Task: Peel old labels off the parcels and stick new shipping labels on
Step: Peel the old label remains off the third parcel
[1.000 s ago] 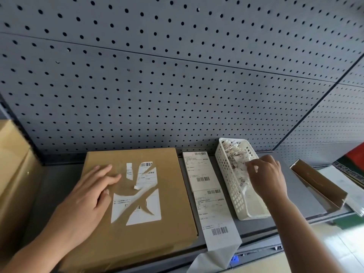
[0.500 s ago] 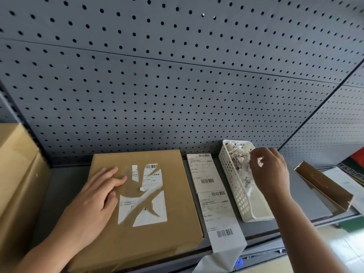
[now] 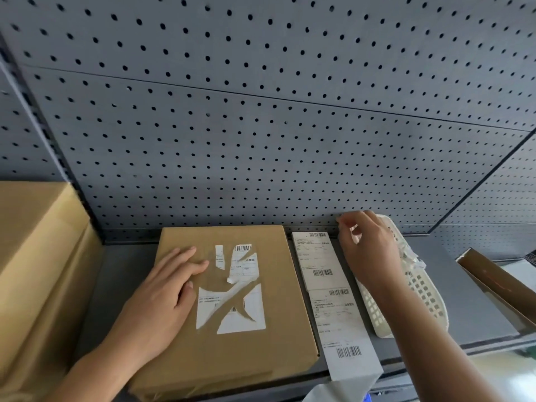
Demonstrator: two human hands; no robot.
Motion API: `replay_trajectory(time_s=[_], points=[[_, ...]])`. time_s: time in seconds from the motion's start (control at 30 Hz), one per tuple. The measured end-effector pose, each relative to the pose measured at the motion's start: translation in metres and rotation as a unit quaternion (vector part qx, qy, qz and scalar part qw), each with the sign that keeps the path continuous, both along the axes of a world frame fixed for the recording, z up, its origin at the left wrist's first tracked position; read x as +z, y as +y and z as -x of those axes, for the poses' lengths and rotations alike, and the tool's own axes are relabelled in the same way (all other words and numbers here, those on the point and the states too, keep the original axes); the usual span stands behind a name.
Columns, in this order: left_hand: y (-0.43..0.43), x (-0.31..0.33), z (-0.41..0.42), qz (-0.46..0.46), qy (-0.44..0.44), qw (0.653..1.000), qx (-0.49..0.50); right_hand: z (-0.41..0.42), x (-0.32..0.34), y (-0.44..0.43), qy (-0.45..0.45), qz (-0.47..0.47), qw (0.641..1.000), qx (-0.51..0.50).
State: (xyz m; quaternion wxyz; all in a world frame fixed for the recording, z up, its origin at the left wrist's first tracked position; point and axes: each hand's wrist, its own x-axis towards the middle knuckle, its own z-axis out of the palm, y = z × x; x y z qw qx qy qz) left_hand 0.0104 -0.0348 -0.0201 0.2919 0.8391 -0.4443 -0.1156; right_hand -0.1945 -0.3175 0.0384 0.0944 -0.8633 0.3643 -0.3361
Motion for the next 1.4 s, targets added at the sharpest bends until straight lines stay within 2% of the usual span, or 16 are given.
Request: replay_trajectory(time_s=[0.17,0.37,0.67,0.97,1.17,1.4], points=[[0.000,0.001,0.001,-0.001,0.001,1.000,0.007,-0.029,-0.005,0.026,0.007,-0.023,0.996,0.085],[0.000,0.001,0.002,0.004,-0.006,1.000,0.002,-0.067,-0.019,0.056,0.057,-0.062,0.981,0.176],[0.001,-0.002,0.001,0.022,-0.002,1.000,0.004,-0.111,-0.041,0.081,0.088,-0.091,0.953,0.274],[0.002,-0.001,0.001,0.013,-0.011,1.000,0.008,-0.138,-0.052,0.081,0.127,-0.089,0.953,0.261],[0.001,-0.002,0.001,0.004,-0.014,1.000,0.013,-0.140,-0.055,0.082,0.117,-0.064,0.960,0.248],[0.001,0.000,0.001,0.000,-0.017,1.000,0.014,-0.137,-0.059,0.079,0.082,-0.087,0.957,0.265]])
